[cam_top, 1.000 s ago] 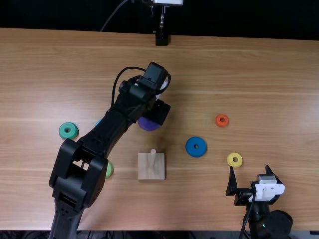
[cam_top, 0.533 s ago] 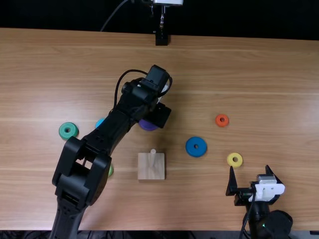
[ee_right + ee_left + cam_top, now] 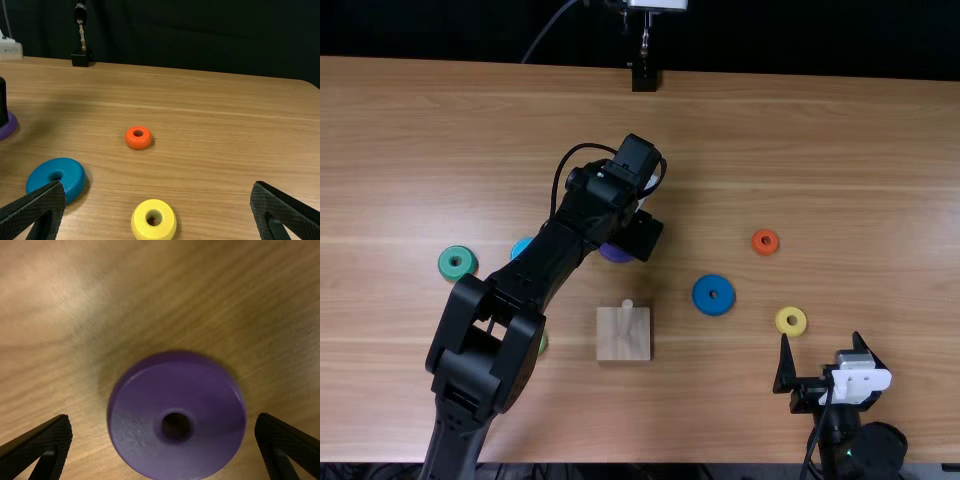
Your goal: Build the Hanoi tower: stack the rings onto the peg from bottom to top in this color order: purple, dark blue, light blue, dark green, light green, yellow, orange.
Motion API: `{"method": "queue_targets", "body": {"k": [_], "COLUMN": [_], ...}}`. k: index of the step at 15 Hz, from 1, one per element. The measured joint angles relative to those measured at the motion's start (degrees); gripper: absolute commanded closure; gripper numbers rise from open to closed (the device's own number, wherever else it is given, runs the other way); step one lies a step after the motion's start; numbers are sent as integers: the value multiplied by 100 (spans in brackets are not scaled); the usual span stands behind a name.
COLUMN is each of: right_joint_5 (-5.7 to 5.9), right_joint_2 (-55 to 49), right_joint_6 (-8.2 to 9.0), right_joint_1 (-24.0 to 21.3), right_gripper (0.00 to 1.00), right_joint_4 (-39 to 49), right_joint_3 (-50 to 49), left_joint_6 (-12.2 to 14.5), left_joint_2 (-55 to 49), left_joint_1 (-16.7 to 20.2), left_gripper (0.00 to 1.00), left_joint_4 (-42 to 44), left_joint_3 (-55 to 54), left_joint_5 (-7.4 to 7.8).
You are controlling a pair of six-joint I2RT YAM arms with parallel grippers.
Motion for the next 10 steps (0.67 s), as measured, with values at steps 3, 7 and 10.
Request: {"method": "queue_targets", "body": {"k": [3, 7, 10], "right_joint_5": [-2, 0, 0], "right_joint_2": [-2, -2, 0], "right_joint_6": [2, 2, 0], "right_joint_1": [0, 0, 0], "right_gripper": [0, 0, 0], "right_joint_4": [-2, 2, 0], "right_joint_3": [0, 0, 0], "left_joint_6": [2, -2, 2], "left_joint_2": [2, 13, 225], "left_joint_1": [-57, -57, -57], "left_gripper": [0, 0, 0], "left_joint_4": [-15, -4, -39], "left_joint_3": [-55, -76, -76], "left_joint_5": [4, 162, 380]}}
